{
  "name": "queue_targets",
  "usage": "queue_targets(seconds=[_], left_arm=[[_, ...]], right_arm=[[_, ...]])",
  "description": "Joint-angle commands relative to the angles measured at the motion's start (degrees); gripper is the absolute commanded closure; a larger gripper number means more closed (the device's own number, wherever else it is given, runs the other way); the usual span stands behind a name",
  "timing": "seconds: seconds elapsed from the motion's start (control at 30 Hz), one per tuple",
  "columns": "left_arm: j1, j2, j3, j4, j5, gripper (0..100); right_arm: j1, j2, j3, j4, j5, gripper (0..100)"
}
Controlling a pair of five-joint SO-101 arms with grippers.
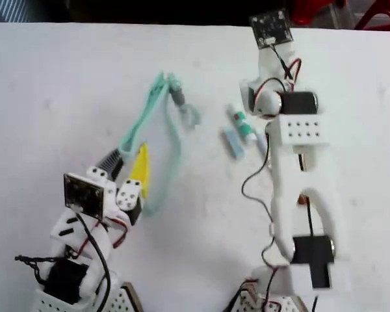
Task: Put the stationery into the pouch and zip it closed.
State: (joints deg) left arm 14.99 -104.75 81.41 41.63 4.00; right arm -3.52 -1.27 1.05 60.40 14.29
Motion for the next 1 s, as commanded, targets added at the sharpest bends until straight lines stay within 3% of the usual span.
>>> queue_targets(seconds=[0.0,0.13,0.23,0.3,0.63,0.97], left_arm=[[-0.66,0.40,0.44,-1.93,0.79,97],[-0.57,0.40,1.23,-3.96,0.79,97],[1.01,0.40,0.79,-3.87,0.79,89],[2.07,0.40,0.79,-2.90,0.79,83],[2.86,0.40,1.14,-2.46,0.70,84],[2.95,0.40,1.14,-2.29,0.70,84]], right_arm=[[3.47,4.35,-0.44,2.59,0.09,86.7],[6.64,8.48,0.00,6.29,11.78,86.8],[8.13,12.44,-0.26,6.99,18.37,86.5],[9.01,14.99,-0.88,5.85,18.90,86.5],[18.07,23.69,-7.38,2.59,18.55,86.5],[21.32,36.44,-19.08,3.21,18.20,86.5]])
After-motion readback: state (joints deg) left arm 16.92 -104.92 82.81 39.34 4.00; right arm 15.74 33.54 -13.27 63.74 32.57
